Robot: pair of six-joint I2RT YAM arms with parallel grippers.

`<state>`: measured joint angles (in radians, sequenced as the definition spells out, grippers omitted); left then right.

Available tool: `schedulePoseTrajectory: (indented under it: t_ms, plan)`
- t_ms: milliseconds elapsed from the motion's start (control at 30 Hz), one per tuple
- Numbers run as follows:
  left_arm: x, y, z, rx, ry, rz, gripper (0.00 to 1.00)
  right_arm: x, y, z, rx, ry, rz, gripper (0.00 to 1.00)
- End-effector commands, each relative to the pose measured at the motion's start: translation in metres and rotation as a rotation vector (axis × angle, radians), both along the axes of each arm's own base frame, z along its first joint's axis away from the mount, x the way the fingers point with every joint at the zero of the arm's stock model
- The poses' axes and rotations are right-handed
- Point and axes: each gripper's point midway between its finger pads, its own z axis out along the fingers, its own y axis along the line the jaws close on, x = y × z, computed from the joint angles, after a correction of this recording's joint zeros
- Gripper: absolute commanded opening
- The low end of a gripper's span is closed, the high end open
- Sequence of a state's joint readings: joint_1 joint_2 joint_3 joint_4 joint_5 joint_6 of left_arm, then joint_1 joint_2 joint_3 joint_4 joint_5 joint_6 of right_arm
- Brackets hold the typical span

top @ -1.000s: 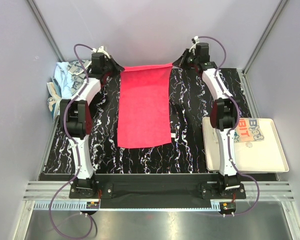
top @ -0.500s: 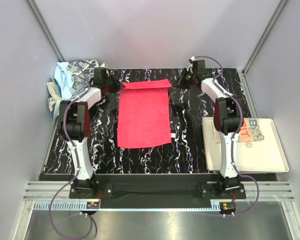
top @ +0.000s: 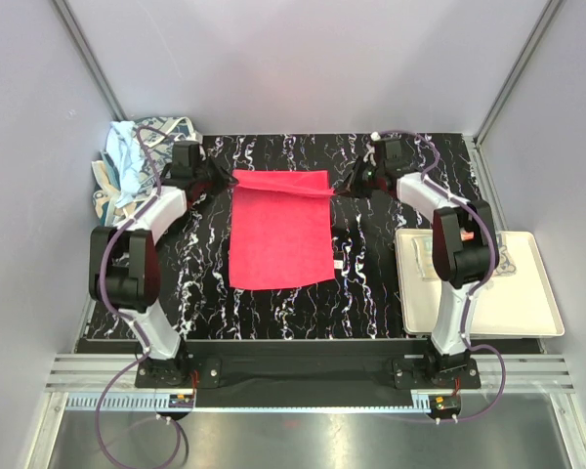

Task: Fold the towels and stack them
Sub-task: Fold the towel

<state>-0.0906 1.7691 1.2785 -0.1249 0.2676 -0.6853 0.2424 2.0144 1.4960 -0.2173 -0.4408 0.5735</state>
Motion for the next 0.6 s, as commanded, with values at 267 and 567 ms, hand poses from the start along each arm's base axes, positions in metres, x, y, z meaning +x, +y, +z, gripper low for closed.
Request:
schedulePoseTrajectory:
  t_ms: [267,567]
  plan:
    - [-0.062,0.005,-0.011,0.055,0.037,0.043,0.02,-0.049,0.009,0.026,-0.051,-0.057,-0.004,0.0]
    - [-0.102,0.003,-0.033,0.063,0.086,0.048,0.01,-0.081,0.005,0.024,-0.086,-0.04,-0.001,0.0]
